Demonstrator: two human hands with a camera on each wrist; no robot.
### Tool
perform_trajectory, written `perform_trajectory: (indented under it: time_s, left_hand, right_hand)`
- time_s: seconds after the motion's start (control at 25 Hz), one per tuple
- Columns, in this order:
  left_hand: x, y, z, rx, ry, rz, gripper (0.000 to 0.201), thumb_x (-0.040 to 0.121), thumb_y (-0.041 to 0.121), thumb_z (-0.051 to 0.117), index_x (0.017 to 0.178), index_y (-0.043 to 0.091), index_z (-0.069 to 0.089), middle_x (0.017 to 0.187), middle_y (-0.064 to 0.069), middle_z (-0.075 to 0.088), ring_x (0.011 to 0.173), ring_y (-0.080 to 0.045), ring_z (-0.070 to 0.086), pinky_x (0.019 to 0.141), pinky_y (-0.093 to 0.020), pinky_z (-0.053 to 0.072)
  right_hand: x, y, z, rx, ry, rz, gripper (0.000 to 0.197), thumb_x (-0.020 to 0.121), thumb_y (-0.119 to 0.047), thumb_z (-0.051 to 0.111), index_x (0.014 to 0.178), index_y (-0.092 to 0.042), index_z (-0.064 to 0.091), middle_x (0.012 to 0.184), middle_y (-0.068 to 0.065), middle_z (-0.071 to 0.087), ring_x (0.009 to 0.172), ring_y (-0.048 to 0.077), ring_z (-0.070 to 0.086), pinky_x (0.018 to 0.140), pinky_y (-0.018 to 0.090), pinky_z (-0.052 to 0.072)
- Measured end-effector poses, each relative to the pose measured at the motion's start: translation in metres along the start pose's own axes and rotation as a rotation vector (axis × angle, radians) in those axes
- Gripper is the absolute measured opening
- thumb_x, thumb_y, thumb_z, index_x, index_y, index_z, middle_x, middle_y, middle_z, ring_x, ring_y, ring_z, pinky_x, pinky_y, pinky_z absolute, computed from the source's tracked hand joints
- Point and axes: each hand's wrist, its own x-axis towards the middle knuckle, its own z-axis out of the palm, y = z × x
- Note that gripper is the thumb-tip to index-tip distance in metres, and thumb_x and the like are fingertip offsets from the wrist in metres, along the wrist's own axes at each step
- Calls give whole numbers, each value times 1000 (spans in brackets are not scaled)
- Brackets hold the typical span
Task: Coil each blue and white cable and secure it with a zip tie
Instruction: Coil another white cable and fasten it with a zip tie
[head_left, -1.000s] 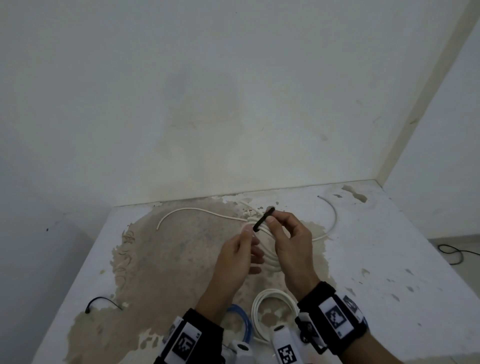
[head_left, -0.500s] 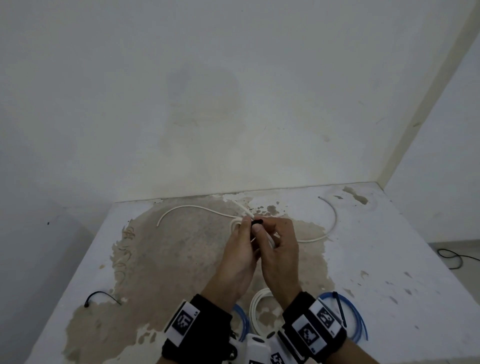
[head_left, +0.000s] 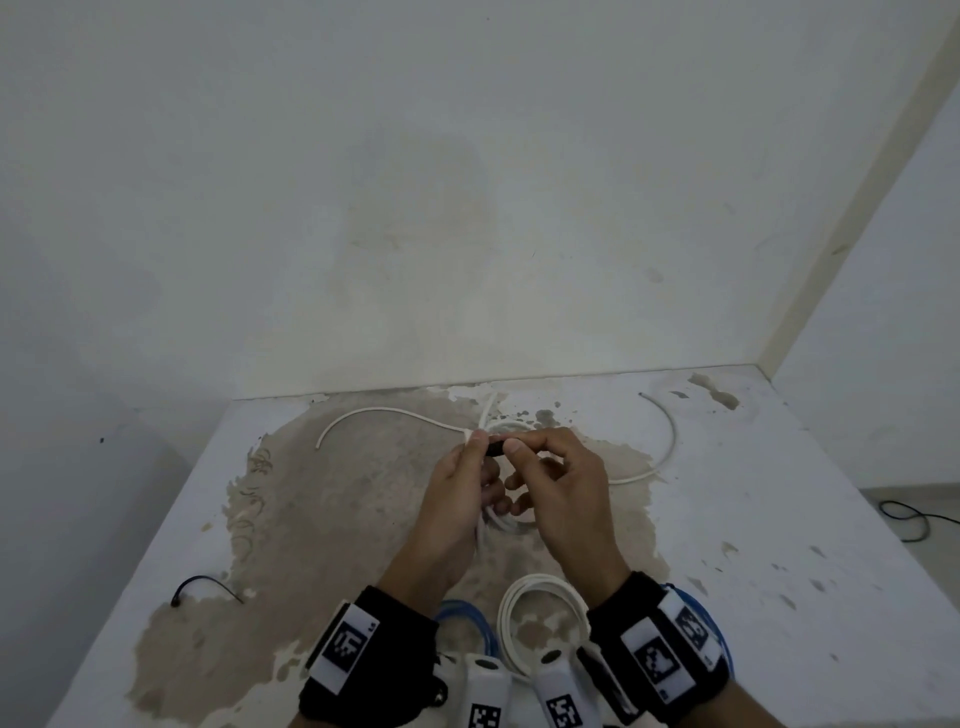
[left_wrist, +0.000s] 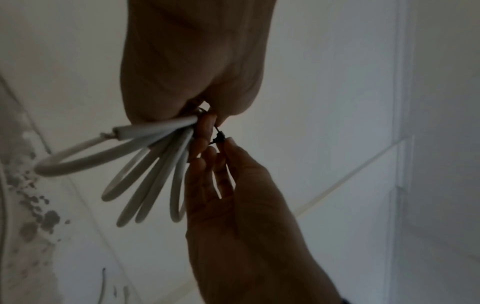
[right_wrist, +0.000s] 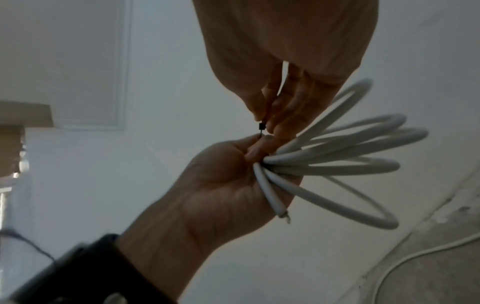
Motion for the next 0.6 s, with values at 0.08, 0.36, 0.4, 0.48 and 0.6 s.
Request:
perform_trajectory:
  time_s: [0.08, 0.36, 0.4, 0.48, 0.6]
  left_hand:
    - [0, 8, 0, -59, 26, -65, 38, 103, 30, 41, 92, 6, 68, 62, -6, 39, 54, -16, 43, 49, -27, 34]
    - [3, 11, -6, 165, -97, -193, 44, 99, 46, 45, 104, 7, 66, 89, -9, 50, 44, -9, 34, 47, -26, 29]
    - [5, 8, -8, 206, -111, -181, 48, 97, 50, 47, 105, 8, 67, 89, -9, 50, 48, -10, 37, 48, -25, 31]
    - [8, 4, -12, 217, -125, -165, 51, 91, 57, 55, 106, 10, 70, 93, -16, 51, 59, -15, 42, 48, -23, 35]
    - [8, 1, -15, 146, -106, -144, 39, 92, 46, 60, 103, 11, 74, 91, -12, 53, 49, -11, 34, 44, -21, 33]
  right_hand:
    - [-2, -3, -1, 65, -32, 70, 9, 94, -12, 67, 96, -7, 74, 95, -3, 72, 73, 23, 72, 53, 35, 57]
    - [-5, -4, -2, -84, -54, -9, 10, 95, -11, 65, 90, -11, 73, 80, 1, 74, 71, 14, 71, 51, 23, 52]
    - [-4, -5, -3, -105, -67, -19, 11, 96, -10, 64, 90, -12, 73, 79, 0, 74, 68, 12, 70, 52, 19, 50]
    - [-5, -7, -4, -103, -83, -10, 12, 97, -10, 63, 89, -10, 72, 78, 0, 74, 59, 11, 68, 50, 15, 47]
    - [-7, -6, -1, -101, -74, 39, 15, 102, -16, 55, 89, -10, 60, 84, 3, 76, 44, 22, 62, 44, 20, 43]
